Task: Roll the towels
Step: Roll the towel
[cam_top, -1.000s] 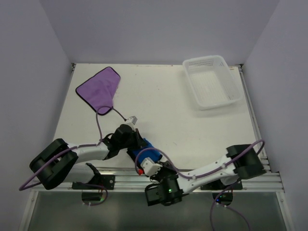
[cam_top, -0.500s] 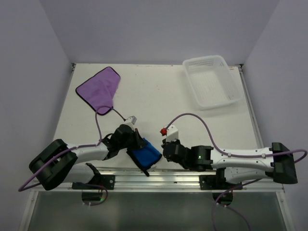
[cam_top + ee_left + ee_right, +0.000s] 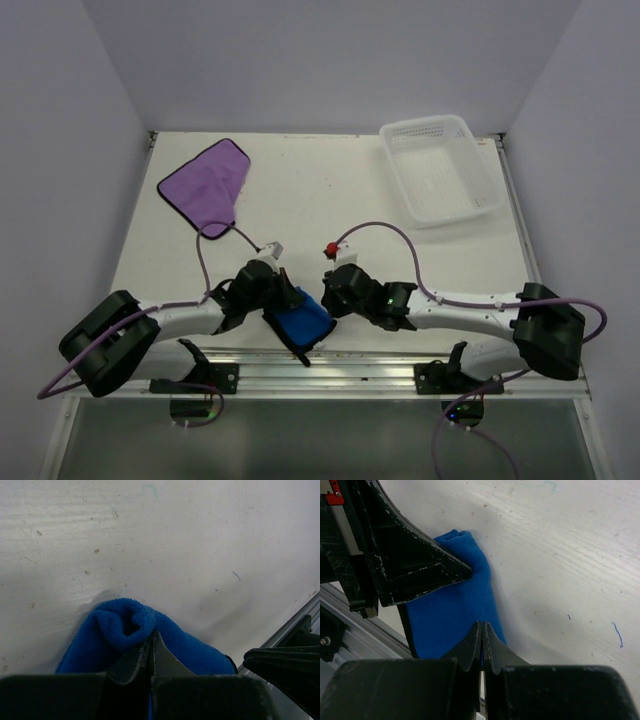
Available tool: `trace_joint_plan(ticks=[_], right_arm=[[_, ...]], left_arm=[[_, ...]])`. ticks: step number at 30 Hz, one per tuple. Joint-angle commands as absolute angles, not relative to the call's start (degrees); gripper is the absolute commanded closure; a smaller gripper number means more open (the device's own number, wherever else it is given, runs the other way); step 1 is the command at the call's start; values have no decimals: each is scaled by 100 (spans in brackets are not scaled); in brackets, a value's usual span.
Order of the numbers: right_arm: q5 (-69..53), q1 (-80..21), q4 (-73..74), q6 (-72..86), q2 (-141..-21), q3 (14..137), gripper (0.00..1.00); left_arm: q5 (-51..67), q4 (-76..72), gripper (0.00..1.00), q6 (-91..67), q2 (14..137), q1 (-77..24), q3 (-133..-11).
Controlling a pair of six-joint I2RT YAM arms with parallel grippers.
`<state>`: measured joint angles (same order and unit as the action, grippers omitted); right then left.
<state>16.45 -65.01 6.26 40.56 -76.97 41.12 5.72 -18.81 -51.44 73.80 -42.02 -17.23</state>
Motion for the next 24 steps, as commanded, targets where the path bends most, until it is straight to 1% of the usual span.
trace_joint_plan(ticks=[1, 9, 17, 24], right_arm=[[1266, -6381, 115, 4184, -7769, 4201, 100], [1028, -6372, 35, 4245, -8296, 4307, 100], [897, -6389, -334, 4412, -8323, 3876, 100], [1037, -6521, -369, 4526, -8314, 3525, 100]], left_arm=[[431, -1881, 100, -5027, 7312, -4166, -1591], [413, -1863, 100, -5019, 7313, -4157, -1547], [395, -1872, 100, -4983, 7374, -4166, -1564], [360, -1855, 100, -5001, 7400, -4166, -1573]])
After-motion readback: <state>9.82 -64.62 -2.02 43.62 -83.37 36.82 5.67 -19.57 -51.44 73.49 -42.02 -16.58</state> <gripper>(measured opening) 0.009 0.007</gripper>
